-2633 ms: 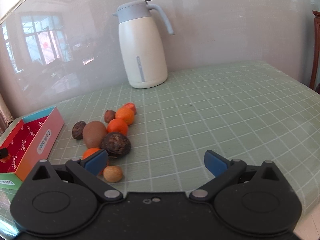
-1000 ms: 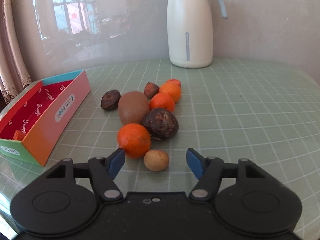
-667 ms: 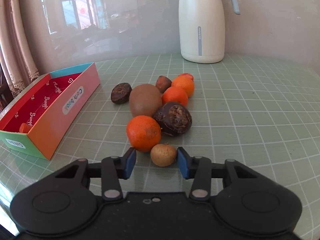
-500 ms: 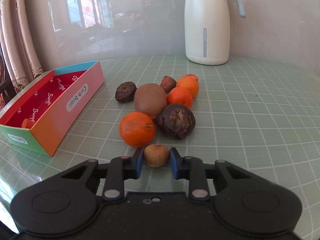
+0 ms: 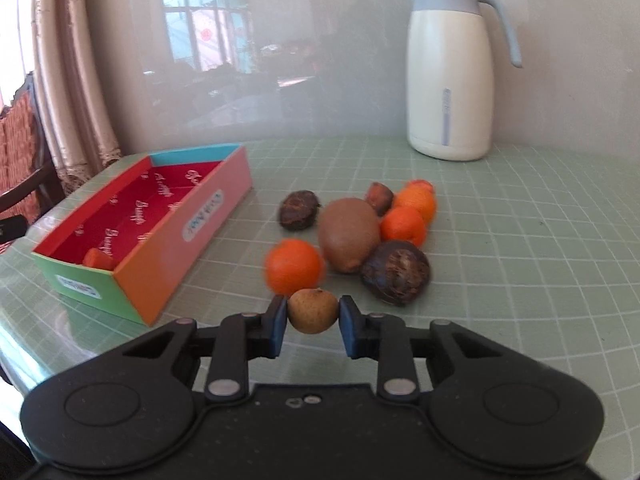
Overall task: Organize fruits
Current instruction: 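Carry the tan fruit with the right tool into the red box and release, then move the left tool to the tangerine and close on it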
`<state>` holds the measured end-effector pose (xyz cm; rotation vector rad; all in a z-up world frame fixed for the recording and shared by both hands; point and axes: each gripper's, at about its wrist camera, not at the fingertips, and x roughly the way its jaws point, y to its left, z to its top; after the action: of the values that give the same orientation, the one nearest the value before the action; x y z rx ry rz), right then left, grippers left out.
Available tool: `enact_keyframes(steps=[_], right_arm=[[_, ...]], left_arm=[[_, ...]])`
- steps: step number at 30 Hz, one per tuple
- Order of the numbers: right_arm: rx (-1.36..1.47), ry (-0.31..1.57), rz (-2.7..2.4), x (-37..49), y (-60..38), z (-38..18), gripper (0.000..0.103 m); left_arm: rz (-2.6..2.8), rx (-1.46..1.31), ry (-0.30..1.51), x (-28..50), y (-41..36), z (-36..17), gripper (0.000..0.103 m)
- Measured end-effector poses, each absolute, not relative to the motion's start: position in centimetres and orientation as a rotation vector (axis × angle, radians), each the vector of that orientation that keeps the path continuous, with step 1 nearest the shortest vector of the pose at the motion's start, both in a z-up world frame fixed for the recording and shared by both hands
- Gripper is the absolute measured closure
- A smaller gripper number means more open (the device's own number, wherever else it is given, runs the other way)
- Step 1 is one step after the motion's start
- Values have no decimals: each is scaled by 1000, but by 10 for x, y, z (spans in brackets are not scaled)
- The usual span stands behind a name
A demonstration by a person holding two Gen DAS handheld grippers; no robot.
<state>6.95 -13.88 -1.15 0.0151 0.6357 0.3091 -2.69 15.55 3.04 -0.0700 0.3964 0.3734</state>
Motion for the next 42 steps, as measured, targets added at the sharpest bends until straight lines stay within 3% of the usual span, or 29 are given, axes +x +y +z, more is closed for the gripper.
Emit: enact_keyframes(steps=[17, 26, 30, 34, 42], right_arm=[[-34, 544, 637, 91, -16, 18, 76], [-48, 639, 693, 104, 18, -5, 74], [-45, 627, 696, 101, 19, -3, 67], [-41, 604, 680, 99, 15, 0, 31], [-26, 529, 620, 91, -7, 16, 14]], left_arm=[[557, -163, 409, -59, 223, 21, 0], [595, -163, 418, -66, 242, 16, 0], [595, -170, 422, -65, 244, 16, 0], [582, -164, 422, -64, 237, 17, 0], [546, -142, 420, -56, 219, 20, 0]])
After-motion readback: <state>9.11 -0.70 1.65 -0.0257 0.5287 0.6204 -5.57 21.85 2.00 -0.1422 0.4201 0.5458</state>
